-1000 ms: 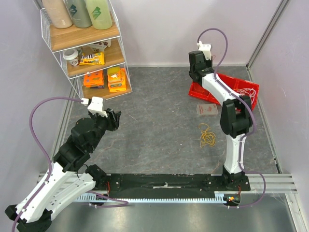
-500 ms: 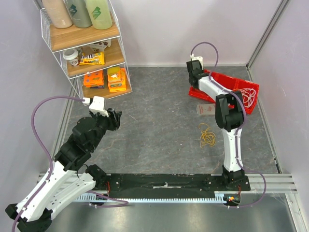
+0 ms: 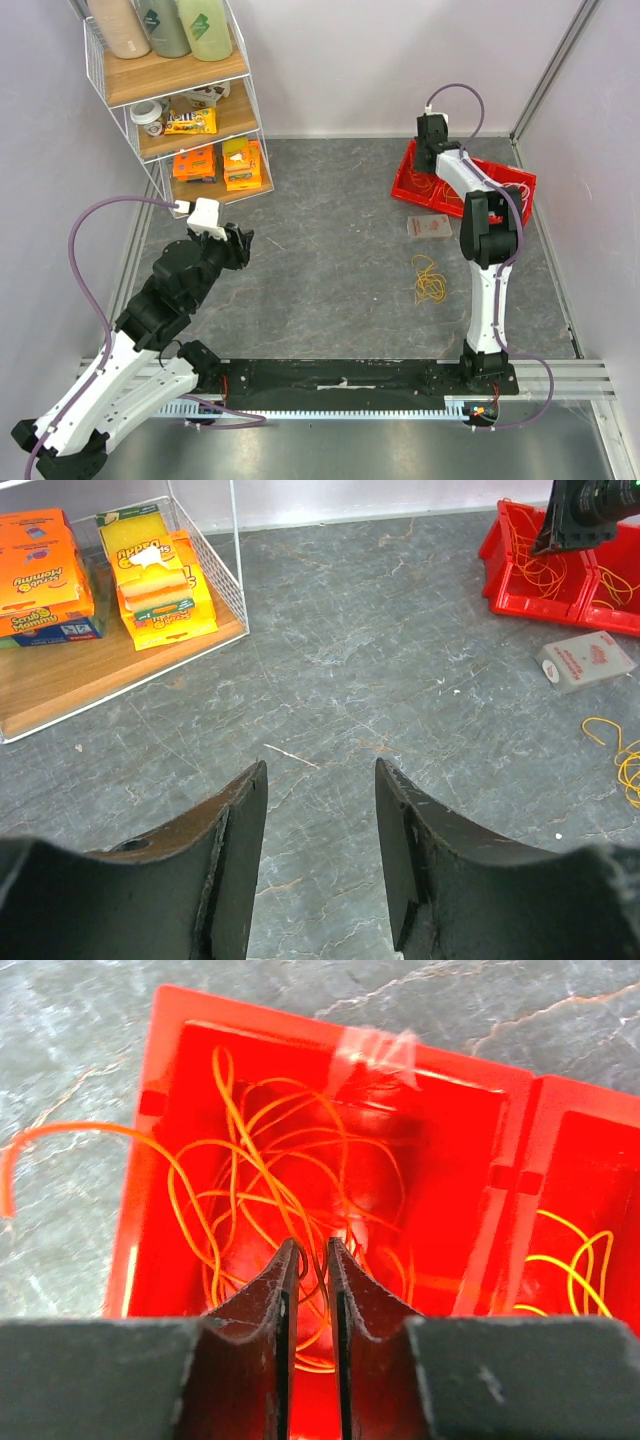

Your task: Untangle the cables

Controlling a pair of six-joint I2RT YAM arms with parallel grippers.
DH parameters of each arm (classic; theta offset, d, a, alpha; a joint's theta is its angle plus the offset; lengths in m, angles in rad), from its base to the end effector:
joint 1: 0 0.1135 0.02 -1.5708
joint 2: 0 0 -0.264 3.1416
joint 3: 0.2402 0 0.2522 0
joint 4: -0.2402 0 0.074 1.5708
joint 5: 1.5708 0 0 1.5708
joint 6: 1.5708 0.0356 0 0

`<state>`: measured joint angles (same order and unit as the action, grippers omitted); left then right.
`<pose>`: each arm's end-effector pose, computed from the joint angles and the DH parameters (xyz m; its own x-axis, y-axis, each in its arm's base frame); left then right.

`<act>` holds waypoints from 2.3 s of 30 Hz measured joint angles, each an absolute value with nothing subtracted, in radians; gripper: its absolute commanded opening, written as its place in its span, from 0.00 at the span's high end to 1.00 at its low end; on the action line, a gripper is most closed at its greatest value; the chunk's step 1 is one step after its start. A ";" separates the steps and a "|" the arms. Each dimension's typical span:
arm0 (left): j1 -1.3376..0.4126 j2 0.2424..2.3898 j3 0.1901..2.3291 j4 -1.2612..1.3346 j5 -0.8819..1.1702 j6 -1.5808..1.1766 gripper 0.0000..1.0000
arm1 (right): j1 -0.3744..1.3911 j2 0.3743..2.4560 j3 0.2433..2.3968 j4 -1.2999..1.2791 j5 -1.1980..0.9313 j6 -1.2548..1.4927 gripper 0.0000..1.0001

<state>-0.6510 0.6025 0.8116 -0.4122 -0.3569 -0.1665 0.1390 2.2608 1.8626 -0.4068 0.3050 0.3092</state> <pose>0.1148 -0.0718 0.3510 -0.2072 -0.0373 -0.9776 0.2649 0.9598 -0.0928 0.5085 0.0603 0.1996 -0.6575 0.2011 -0.7261 0.2877 0.9577 0.0047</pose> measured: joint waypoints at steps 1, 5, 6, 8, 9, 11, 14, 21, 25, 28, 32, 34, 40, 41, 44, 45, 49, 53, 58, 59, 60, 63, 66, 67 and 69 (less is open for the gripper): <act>-0.651 0.604 0.812 -0.412 -0.357 -0.167 0.47 | 0.146 2.258 1.867 -0.413 0.295 0.310 0.67; -0.651 0.616 0.812 -0.412 -0.357 -0.167 0.47 | 0.168 2.213 1.853 -0.459 0.290 0.320 0.43; -0.651 0.619 0.812 -0.412 -0.357 -0.167 0.47 | 0.176 2.185 1.835 -0.467 0.295 0.321 0.40; -0.651 0.626 0.812 -0.412 -0.357 -0.167 0.46 | 0.187 2.116 1.790 -0.484 0.305 0.319 0.36; -0.651 0.627 0.812 -0.412 -0.357 -0.167 0.47 | 0.192 2.067 1.755 -0.488 0.311 0.318 0.35; -0.651 0.628 0.812 -0.413 -0.357 -0.167 0.47 | 0.203 1.952 1.673 -0.493 0.318 0.319 0.34; -0.651 0.630 0.812 -0.412 -0.357 -0.167 0.46 | 0.235 1.755 1.507 -0.474 0.329 0.327 0.32; -0.651 0.661 0.812 -0.414 -0.356 -0.167 0.47 | 0.429 1.332 0.955 -0.433 0.244 0.376 0.32; -0.651 0.681 0.812 -0.414 -0.346 -0.167 0.47 | 0.428 1.143 0.753 -0.524 0.262 0.453 0.19; -0.651 0.690 0.812 -0.416 -0.338 -0.167 0.47 | 0.422 0.999 0.713 -0.596 0.307 0.535 0.13; -0.651 0.695 0.812 -0.417 -0.338 -0.167 0.47 | 0.417 0.933 0.710 -0.595 0.337 0.658 0.14; -0.651 0.694 0.812 -0.417 -0.339 -0.167 0.47 | 0.410 0.975 0.703 -0.577 0.327 0.690 0.17; -0.651 0.693 0.812 -0.417 -0.339 -0.167 0.47 | 0.406 1.177 0.620 -0.493 0.201 0.702 0.63; -0.651 0.693 0.812 -0.418 -0.339 -0.167 0.47 | 0.413 1.188 0.605 -0.482 0.181 0.699 0.70; -0.651 0.693 0.812 -0.417 -0.338 -0.167 0.47 | 0.482 1.229 0.593 -0.447 0.150 0.708 0.81; -0.651 0.693 0.812 -0.417 -0.337 -0.167 0.47 | 0.515 1.246 0.595 -0.431 0.144 0.709 0.84; -0.651 0.694 0.812 -0.417 -0.335 -0.167 0.47 | 0.683 1.348 0.639 -0.383 0.128 0.732 0.91; -0.651 0.703 0.812 -0.417 -0.334 -0.166 0.45 | 0.873 1.475 0.758 -0.342 0.128 0.756 0.93; -0.651 0.770 0.812 -0.418 -0.292 -0.166 0.46 | 1.044 1.626 0.925 -0.270 0.103 0.767 0.65; -0.651 0.791 0.814 -0.419 -0.277 -0.166 0.46 | 1.056 1.638 0.933 -0.258 0.100 0.769 0.59; -0.651 0.826 0.823 -0.428 -0.255 -0.166 0.46 | 1.063 1.644 0.934 -0.251 0.096 0.771 0.53; -0.651 0.939 0.849 -0.439 -0.186 -0.166 0.43 | 1.065 1.637 0.916 -0.247 0.094 0.773 0.39; -0.651 1.012 0.849 -0.465 -0.098 -0.166 0.41 | 1.064 1.584 0.863 -0.248 0.111 0.776 0.34; -0.651 1.023 0.851 -0.473 -0.071 -0.167 0.41 | 1.064 1.548 0.837 -0.252 0.119 0.777 0.34; -0.651 1.044 0.854 -0.482 0.010 -0.188 0.41 | 1.064 1.474 0.801 -0.262 0.136 0.778 0.34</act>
